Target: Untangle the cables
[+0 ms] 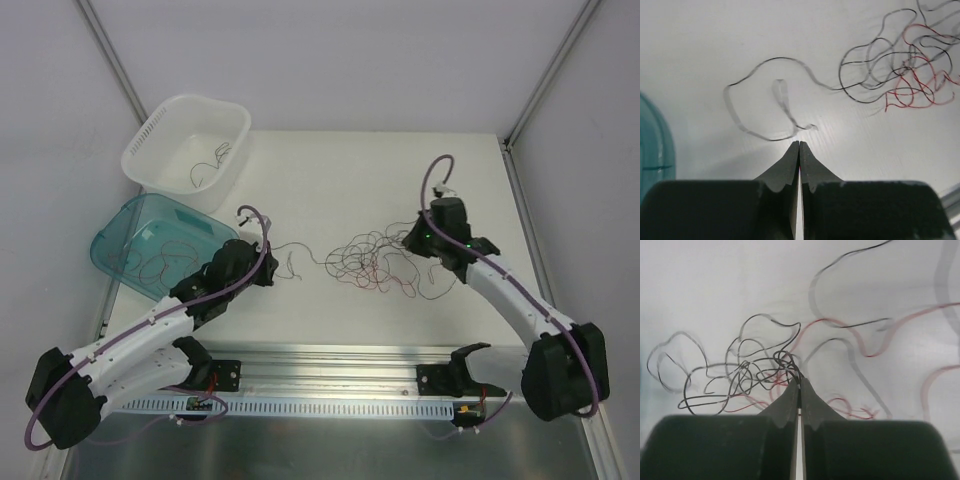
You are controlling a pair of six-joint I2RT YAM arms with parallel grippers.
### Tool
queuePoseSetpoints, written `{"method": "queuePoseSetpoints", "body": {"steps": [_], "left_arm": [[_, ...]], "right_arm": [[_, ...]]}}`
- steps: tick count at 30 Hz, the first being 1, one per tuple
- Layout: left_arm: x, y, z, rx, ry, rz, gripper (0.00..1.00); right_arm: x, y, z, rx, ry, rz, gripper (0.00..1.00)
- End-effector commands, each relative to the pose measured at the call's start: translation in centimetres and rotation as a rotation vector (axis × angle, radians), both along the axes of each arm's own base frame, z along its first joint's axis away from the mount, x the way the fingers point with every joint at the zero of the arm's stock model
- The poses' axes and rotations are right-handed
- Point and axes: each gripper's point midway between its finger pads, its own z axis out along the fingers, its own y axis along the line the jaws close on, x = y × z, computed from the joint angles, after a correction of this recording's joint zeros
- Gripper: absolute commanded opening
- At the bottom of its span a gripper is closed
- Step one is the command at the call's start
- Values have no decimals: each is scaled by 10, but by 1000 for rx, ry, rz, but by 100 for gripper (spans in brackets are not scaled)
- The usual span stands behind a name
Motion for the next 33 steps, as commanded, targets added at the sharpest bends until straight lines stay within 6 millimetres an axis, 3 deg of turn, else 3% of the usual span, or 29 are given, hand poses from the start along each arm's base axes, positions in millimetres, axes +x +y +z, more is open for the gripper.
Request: {"method": "queuePoseSetpoints", "body": {"steps": [1, 2, 3, 4, 6, 7, 10, 12, 15, 16, 17, 19, 20, 23, 25, 27, 33], "left_arm": [[6, 35, 12, 19, 32, 212, 0], [7, 43, 12, 23, 45, 248, 0], [10, 48, 18, 13, 43, 289, 0], [7, 56, 16, 32, 62, 310, 0], [8, 56, 24, 16, 55, 314, 0], [7, 52, 29, 7, 48, 286, 0], [5, 30, 41, -28, 43, 157, 0], [7, 14, 49, -58, 18, 82, 2], [4, -16, 62, -138, -32, -68, 28], [-3, -29, 67, -163, -48, -135, 42], [-2, -38, 73, -185, -95, -166, 48], [-10, -57, 76, -186, -144, -240, 61], [-14, -65, 74, -184, -155, -273, 74], [-18, -91, 77, -233, -213, -359, 87], [-16, -108, 83, -283, -253, -392, 90], [-19, -121, 71, -281, -243, -441, 92], [-21, -151, 66, -289, -312, -551, 88]], "right_arm": [[-11, -86, 12, -88, 29, -218, 1], [-12, -98, 20, -83, 20, -243, 1], [-9, -126, 38, -74, -21, -334, 1], [-15, -139, 42, -76, -6, -375, 1], [-18, -147, 59, -44, -33, -377, 1], [-18, -151, 78, -34, -72, -379, 1], [-18, -125, 100, 47, -108, -252, 1], [-22, -100, 105, 106, -100, -146, 1], [-29, -73, 109, 128, -89, -40, 1], [-31, -68, 110, 132, -91, -24, 1], [-33, -63, 112, 131, -92, -15, 1], [-37, -49, 117, 136, -104, 20, 1], [-37, -44, 124, 140, -123, 34, 0], [-42, -27, 138, 154, -151, 69, 1], [-46, -14, 153, 176, -185, 107, 1], [-49, -2, 168, 196, -212, 133, 1], [-60, 23, 188, 232, -237, 210, 1]]}}
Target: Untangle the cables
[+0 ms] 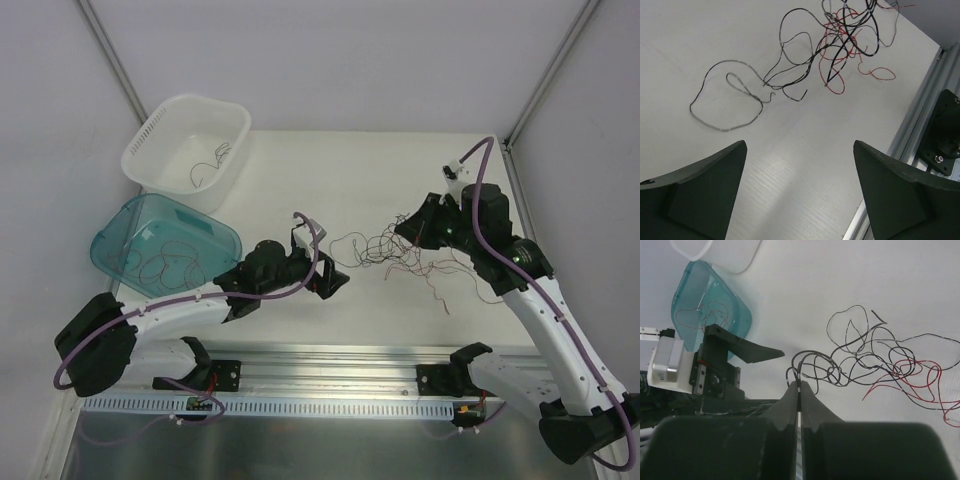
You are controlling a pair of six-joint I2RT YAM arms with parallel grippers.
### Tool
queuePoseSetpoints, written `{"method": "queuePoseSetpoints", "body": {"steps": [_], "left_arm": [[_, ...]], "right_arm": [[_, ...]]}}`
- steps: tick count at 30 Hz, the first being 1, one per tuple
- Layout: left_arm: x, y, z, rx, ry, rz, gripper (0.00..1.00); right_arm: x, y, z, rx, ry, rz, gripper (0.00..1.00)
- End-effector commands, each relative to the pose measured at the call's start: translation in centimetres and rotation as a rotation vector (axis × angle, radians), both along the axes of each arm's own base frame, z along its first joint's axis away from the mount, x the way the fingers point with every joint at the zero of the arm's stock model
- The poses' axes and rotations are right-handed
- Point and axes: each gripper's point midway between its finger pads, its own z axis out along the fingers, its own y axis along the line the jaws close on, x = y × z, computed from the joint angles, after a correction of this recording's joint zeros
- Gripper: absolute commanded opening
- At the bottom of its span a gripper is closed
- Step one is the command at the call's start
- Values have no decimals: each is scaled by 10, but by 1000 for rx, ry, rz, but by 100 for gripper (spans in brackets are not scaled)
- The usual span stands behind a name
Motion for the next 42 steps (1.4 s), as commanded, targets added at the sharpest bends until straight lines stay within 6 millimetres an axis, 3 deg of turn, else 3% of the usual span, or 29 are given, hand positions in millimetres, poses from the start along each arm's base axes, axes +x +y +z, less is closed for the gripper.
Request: {"method": "queuePoseSetpoints", "body": {"steps": [1, 6, 13, 17, 18, 20, 21, 22, 24, 25, 26, 27, 31, 32, 33, 35, 36, 39, 42], "left_arm": [[-2, -27, 43, -142, -171, -107, 88], [-12, -38, 46, -182, -217, -178, 83], [-9, -53, 46, -178, -234, -211, 69], [-7, -59, 43, -178, -227, -215, 51], [-6, -59, 44, -177, -227, -212, 38], [-4, -56, 47, -181, -236, -194, 21], [1, -52, 48, -179, -241, -156, 5], [2, -47, 45, -173, -237, -134, 0], [9, -35, 52, -172, -247, -53, 0], [11, -26, 42, -136, -224, -18, 0], [13, -17, 54, -150, -240, 23, 0], [15, -10, 53, -138, -232, 51, 0], [39, 47, 53, -19, -209, 325, 0], [40, 61, 61, -9, -207, 371, 0], [39, 76, 47, 67, -169, 406, 0], [46, 104, 62, 72, -166, 502, 0], [44, 115, 57, 108, -149, 516, 0], [41, 132, 70, 115, -163, 537, 0], [36, 131, 83, 99, -175, 510, 0]], "right_arm": [[-2, 11, 29, 51, -63, 9, 1], [-7, 22, 31, 66, -65, 38, 1], [-13, 37, 41, 106, -79, 82, 0], [-17, 44, 40, 106, -72, 107, 1], [-17, 45, 38, 105, -70, 111, 1], [-18, 44, 36, 94, -71, 115, 1], [-16, 42, 32, 77, -70, 106, 1], [-15, 40, 29, 62, -69, 97, 1], [-15, 33, 20, 17, -66, 85, 1], [-12, 28, 12, -12, -64, 60, 1], [-11, 22, 5, -40, -56, 40, 1], [-10, 17, -2, -71, -53, 26, 1], [1, -17, -35, -185, -16, -107, 1], [4, -29, -49, -210, 12, -146, 1], [5, -36, -56, -225, 26, -170, 1], [7, -54, -74, -249, 67, -223, 1], [8, -59, -81, -256, 85, -239, 1], [10, -68, -97, -270, 126, -256, 1], [11, -62, -107, -280, 152, -215, 1]]}}
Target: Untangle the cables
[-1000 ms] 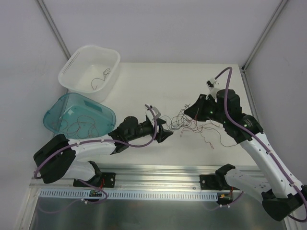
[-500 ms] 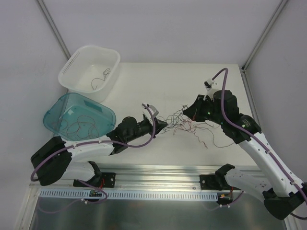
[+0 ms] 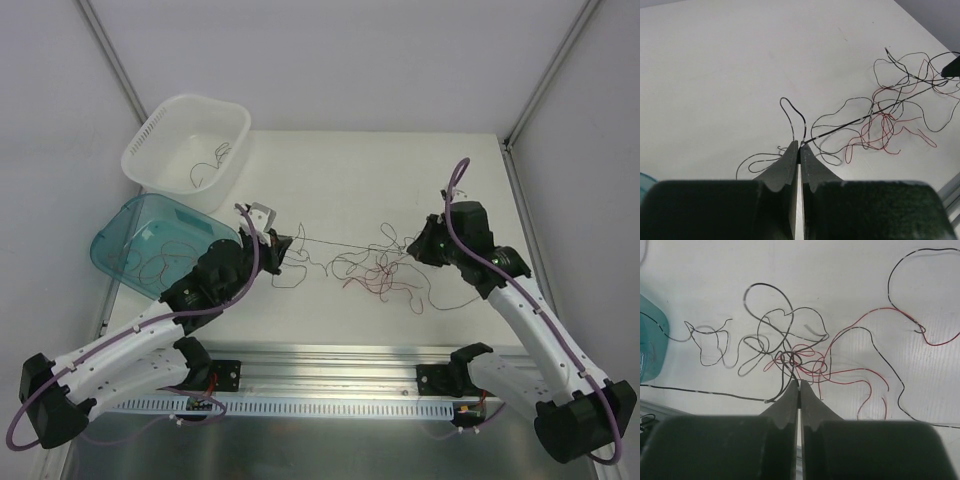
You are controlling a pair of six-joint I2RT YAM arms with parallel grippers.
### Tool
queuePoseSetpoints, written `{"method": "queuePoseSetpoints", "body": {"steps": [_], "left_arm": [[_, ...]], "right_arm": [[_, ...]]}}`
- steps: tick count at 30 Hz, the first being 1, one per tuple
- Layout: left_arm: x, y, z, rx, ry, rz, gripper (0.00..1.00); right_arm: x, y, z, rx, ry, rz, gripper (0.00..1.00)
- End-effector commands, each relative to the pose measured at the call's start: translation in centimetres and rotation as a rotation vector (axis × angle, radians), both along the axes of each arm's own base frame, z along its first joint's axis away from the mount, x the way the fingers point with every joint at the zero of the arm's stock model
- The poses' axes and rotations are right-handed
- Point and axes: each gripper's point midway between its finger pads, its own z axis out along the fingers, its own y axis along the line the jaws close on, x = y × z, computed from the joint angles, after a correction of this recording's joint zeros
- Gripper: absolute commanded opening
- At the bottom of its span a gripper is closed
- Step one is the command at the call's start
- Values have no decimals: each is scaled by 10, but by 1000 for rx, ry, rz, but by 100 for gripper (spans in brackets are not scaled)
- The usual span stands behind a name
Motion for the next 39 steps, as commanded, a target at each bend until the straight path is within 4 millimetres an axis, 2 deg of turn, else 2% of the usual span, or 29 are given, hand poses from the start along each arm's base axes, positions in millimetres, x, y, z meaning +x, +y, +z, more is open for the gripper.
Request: {"method": "queuePoseSetpoints", "body": {"steps": [1, 3, 4, 5, 8, 9, 10, 11, 12, 13, 15, 16, 17, 19, 20, 22, 25, 28, 30, 32, 33, 34, 35, 39], "left_arm": [[3, 26, 16, 57, -2, 95, 0], [-2, 18, 18, 59, 16, 39, 0], [-3, 14, 28, 46, 13, 20, 0], [-4, 10, 27, 50, 30, 3, 0], [-7, 3, 41, 13, 43, -25, 0], [-8, 2, 45, 6, 46, -27, 0], [-8, 2, 59, -15, 37, -25, 0], [-7, 1, 56, 7, 61, -29, 0], [-7, 0, 62, 8, 59, -31, 0], [-7, -2, 76, -11, 53, -37, 0], [-7, -7, 78, -4, 74, -48, 0], [-7, -9, 87, -20, 68, -54, 0], [-7, -11, 88, -24, 76, -62, 0], [-7, -11, 91, -23, 84, -56, 0], [-5, -10, 88, -17, 96, -47, 0], [-3, -8, 83, -1, 112, -24, 0], [-2, -11, 64, 21, 157, -24, 0], [-3, -17, 37, 31, 232, -27, 0], [-3, -17, 26, 40, 259, -20, 0], [-2, -17, 25, 37, 265, -10, 0], [-1, -17, 31, 26, 255, -7, 0], [0, -17, 34, 21, 249, -5, 0], [0, -17, 39, 15, 240, -5, 0], [1, -14, 53, -8, 220, 14, 0]], "right_arm": [[2, -16, -18, -98, 32, -11, 1], [1, -3, -20, -68, 33, 61, 7], [-2, 4, -24, -52, 41, 93, 8], [0, 10, -23, -50, 18, 113, 8], [-1, 9, -31, -68, 21, 113, 13], [-1, 10, -32, -69, 19, 118, 26], [-1, 12, -31, -61, 7, 136, 34], [-2, 15, -36, -54, 1, 149, 45], [-2, 17, -37, -44, -6, 162, 49], [-5, 23, -38, -25, -14, 199, 53], [-7, 32, -43, 5, -38, 243, 60], [-10, 40, -42, 35, -39, 279, 61], [-8, 47, -39, 64, -65, 303, 61], [-16, 59, -40, 130, -60, 367, 62], [-14, 67, -32, 175, -100, 390, 62], [-23, 78, -18, 252, -143, 451, 66], [-27, 87, 20, 319, -238, 493, 69], [-25, 81, 52, 329, -311, 446, 73], [-24, 78, 61, 308, -336, 435, 73], [-23, 75, 56, 275, -328, 422, 73], [-20, 74, 49, 255, -311, 408, 73], [-21, 73, 40, 245, -281, 405, 73], [-20, 75, 24, 233, -228, 400, 72], [-18, 84, -14, 211, -126, 388, 66]]}}
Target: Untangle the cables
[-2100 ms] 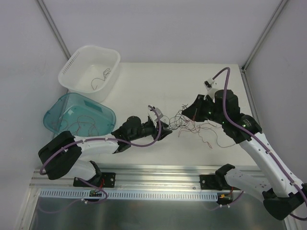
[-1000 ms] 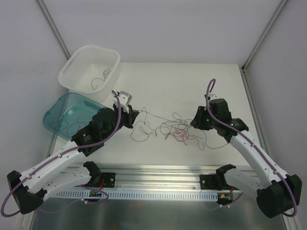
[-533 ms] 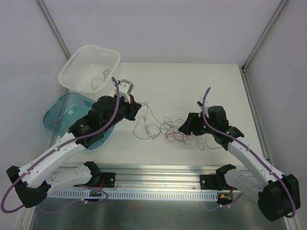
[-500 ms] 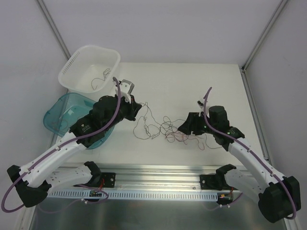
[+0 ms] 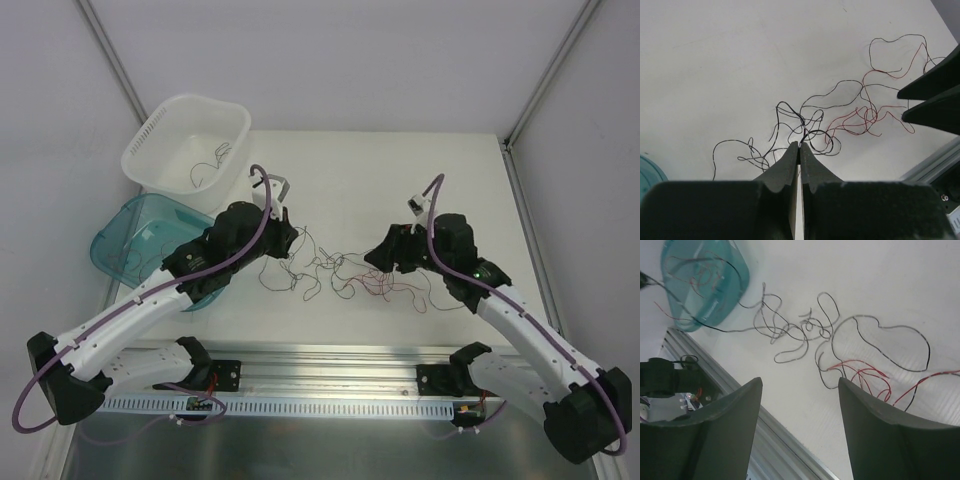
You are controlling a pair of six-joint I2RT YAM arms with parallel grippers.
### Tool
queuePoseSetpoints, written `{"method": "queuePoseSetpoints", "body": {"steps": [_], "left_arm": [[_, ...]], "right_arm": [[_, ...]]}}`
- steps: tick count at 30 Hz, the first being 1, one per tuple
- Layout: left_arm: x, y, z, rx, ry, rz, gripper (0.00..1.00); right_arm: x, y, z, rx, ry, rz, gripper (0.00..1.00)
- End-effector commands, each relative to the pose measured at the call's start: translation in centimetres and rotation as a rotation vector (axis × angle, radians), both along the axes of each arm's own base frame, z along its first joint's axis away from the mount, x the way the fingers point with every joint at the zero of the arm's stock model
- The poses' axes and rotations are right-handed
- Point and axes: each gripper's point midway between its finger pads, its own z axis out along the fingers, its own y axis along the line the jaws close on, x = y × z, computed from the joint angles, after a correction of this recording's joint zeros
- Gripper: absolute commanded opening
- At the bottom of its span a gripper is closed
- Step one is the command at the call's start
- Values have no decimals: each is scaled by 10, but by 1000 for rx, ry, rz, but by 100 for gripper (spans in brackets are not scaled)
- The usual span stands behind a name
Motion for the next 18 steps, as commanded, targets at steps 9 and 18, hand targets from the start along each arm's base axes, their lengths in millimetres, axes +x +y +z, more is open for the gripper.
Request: {"method": "queuePoseSetpoints", "body": {"steps": [9, 18], "left_arm": [[2, 9, 34, -103, -34, 67, 0], [0, 8, 30, -111, -15, 68, 0]], "right_arm": [[17, 53, -84, -137, 147, 29, 60], [38, 98, -114, -21, 160, 26, 54]]}}
